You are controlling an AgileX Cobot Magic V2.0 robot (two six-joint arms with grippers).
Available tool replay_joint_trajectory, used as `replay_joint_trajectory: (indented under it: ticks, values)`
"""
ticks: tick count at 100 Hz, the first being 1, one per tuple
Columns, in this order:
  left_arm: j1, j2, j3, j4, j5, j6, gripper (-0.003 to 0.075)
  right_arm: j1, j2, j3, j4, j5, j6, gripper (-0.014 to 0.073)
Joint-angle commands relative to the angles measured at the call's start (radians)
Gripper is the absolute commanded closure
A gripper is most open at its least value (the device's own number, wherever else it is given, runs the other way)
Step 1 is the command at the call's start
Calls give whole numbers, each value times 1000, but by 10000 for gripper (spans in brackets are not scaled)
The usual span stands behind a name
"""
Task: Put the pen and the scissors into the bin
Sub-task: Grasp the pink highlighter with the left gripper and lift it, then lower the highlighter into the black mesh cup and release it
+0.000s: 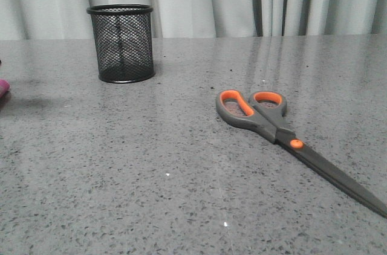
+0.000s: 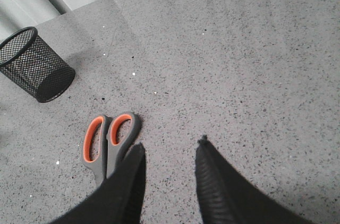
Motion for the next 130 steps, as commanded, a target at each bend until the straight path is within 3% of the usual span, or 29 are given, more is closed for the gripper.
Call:
replay_joint_trajectory:
  ticks: [1,30,60,73,90,100,108,121,130]
  values:
    - [1,14,-35,-15,-25,1,387,-1,15,-36,1,-63,-12,390]
    - [-34,59,-35,22,-99,-14,402,-1,15,-36,3,-63,-12,390]
    - [-120,132,-35,128,-66,-14,576,-1,15,-36,27,-51,-12,390]
    - [-140,134,-35,156,-80,-14,738,-1,15,-36,34,-36,-12,390]
    - [-141,86,-35,128,-179,-14,739,-1,15,-36,34,-27,-12,390]
    - [-141,5,-35,59,-297,13,739,-1,15,-36,34,-25,-12,390]
    - [-141,-64,-35,-104,-408,121,739,-1,15,-36,34,-25,-12,390]
    - [-159,-144,-38,-524,-571,429,738,-1,15,-36,34,-50,-12,390]
    - [-193,-152,-68,-791,-595,707,738,-1,18,-36,34,-75,-12,390]
